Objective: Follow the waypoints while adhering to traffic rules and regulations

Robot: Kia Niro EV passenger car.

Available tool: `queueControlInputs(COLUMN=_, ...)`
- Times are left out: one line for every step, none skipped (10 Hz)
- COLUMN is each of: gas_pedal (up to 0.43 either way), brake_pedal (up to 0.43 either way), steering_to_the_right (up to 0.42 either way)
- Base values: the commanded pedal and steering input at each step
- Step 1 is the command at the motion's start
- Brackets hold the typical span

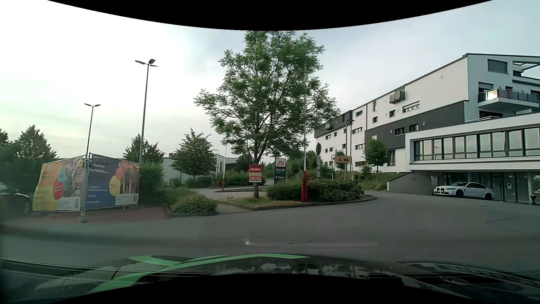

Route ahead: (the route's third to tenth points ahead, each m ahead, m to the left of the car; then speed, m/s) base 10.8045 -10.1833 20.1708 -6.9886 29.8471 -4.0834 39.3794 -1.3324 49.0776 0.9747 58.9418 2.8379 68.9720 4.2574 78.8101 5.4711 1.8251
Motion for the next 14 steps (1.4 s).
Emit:
queueControlInputs(gas_pedal=0.059, brake_pedal=0.000, steering_to_the_right=0.515)
queueControlInputs(gas_pedal=0.079, brake_pedal=0.000, steering_to_the_right=0.517)
queueControlInputs(gas_pedal=0.079, brake_pedal=0.000, steering_to_the_right=0.519)
queueControlInputs(gas_pedal=0.087, brake_pedal=0.000, steering_to_the_right=0.523)
queueControlInputs(gas_pedal=0.087, brake_pedal=0.000, steering_to_the_right=0.528)
queueControlInputs(gas_pedal=0.087, brake_pedal=0.000, steering_to_the_right=0.534)
queueControlInputs(gas_pedal=0.087, brake_pedal=0.000, steering_to_the_right=0.539)
queueControlInputs(gas_pedal=0.087, brake_pedal=0.000, steering_to_the_right=0.544)
queueControlInputs(gas_pedal=0.087, brake_pedal=0.000, steering_to_the_right=0.551)
queueControlInputs(gas_pedal=0.087, brake_pedal=0.000, steering_to_the_right=0.569)
queueControlInputs(gas_pedal=0.087, brake_pedal=0.000, steering_to_the_right=0.591)
queueControlInputs(gas_pedal=0.087, brake_pedal=0.000, steering_to_the_right=0.618)
queueControlInputs(gas_pedal=0.079, brake_pedal=0.000, steering_to_the_right=0.641)
queueControlInputs(gas_pedal=0.079, brake_pedal=0.000, steering_to_the_right=0.655)
